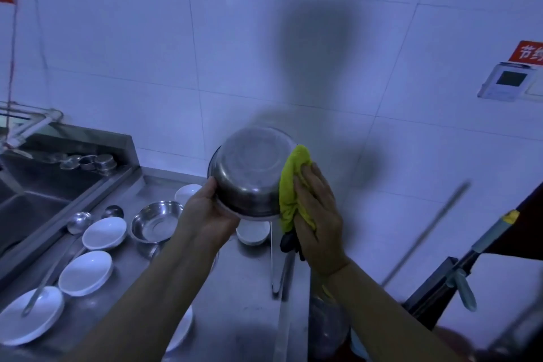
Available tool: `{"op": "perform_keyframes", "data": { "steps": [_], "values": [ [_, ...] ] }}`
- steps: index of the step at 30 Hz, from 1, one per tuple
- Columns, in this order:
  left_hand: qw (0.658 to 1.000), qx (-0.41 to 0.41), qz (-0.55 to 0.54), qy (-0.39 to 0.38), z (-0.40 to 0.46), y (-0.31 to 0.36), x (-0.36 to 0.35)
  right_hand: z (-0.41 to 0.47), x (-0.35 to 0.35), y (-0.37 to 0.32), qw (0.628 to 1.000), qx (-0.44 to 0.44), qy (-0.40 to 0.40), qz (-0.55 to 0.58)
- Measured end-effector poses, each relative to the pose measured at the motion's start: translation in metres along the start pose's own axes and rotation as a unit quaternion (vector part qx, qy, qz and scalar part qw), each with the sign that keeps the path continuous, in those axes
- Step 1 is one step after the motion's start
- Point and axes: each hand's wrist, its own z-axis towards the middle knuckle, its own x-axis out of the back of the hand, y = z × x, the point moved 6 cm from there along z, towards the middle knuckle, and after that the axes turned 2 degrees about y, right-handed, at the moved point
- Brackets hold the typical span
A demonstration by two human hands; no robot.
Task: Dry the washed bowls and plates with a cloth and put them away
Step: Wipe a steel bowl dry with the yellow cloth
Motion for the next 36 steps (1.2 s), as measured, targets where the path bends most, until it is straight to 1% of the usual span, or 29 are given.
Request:
{"op": "perform_keyframes", "data": {
  "steps": [3, 6, 8, 10, 12, 14, 16, 18, 21, 23, 26, 27, 28, 30, 31, 34, 36],
  "values": [
    [0.999, -0.010, 0.040, -0.004, -0.001, 0.002, 0.006, -0.004, 0.004, 0.019, 0.986, -0.138, 0.042, 0.080],
    [0.992, -0.038, 0.122, -0.015, -0.002, 0.006, 0.008, -0.003, 0.008, 0.033, 0.952, -0.263, 0.068, 0.140],
    [0.983, -0.074, 0.168, -0.008, -0.002, 0.015, 0.009, 0.000, 0.008, 0.040, 0.924, -0.325, 0.074, 0.187],
    [0.971, -0.110, 0.212, 0.011, -0.001, 0.026, 0.012, 0.005, 0.007, 0.046, 0.904, -0.363, 0.062, 0.217],
    [0.946, -0.123, 0.298, 0.027, -0.001, 0.026, 0.015, 0.017, 0.006, 0.046, 0.914, -0.356, 0.026, 0.195],
    [0.914, -0.121, 0.388, 0.017, -0.002, 0.012, 0.016, 0.035, -0.005, 0.035, 0.943, -0.294, -0.060, 0.145],
    [0.898, -0.133, 0.420, 0.023, -0.002, 0.000, 0.017, 0.047, -0.026, 0.022, 0.960, -0.217, -0.164, 0.063],
    [0.889, -0.146, 0.433, 0.033, 0.001, -0.002, 0.020, 0.049, -0.043, 0.017, 0.960, -0.178, -0.217, 0.019],
    [0.865, -0.154, 0.476, 0.035, 0.010, 0.009, 0.032, 0.039, -0.050, 0.029, 0.960, -0.176, -0.213, 0.037],
    [0.853, -0.162, 0.494, 0.043, 0.012, 0.015, 0.041, 0.025, -0.046, 0.048, 0.955, -0.227, -0.184, 0.049],
    [0.841, -0.179, 0.504, 0.079, 0.018, 0.021, 0.060, -0.009, -0.038, 0.080, 0.935, -0.320, -0.149, 0.021],
    [0.829, -0.186, 0.519, 0.093, 0.021, 0.023, 0.067, -0.023, -0.035, 0.090, 0.926, -0.348, -0.149, 0.009],
    [0.810, -0.196, 0.542, 0.108, 0.025, 0.025, 0.074, -0.039, -0.031, 0.099, 0.914, -0.376, -0.153, -0.001],
    [0.759, -0.201, 0.606, 0.131, 0.034, 0.023, 0.092, -0.071, -0.021, 0.115, 0.891, -0.427, -0.153, -0.011],
    [0.735, -0.187, 0.637, 0.137, 0.038, 0.017, 0.103, -0.087, -0.016, 0.121, 0.879, -0.454, -0.149, -0.008],
    [0.640, -0.145, 0.741, 0.147, 0.047, -0.007, 0.138, -0.129, -0.004, 0.131, 0.851, -0.505, -0.139, -0.024],
    [0.588, -0.120, 0.790, 0.126, 0.054, -0.026, 0.160, -0.151, 0.003, 0.134, 0.840, -0.526, -0.126, -0.046]
  ]
}}
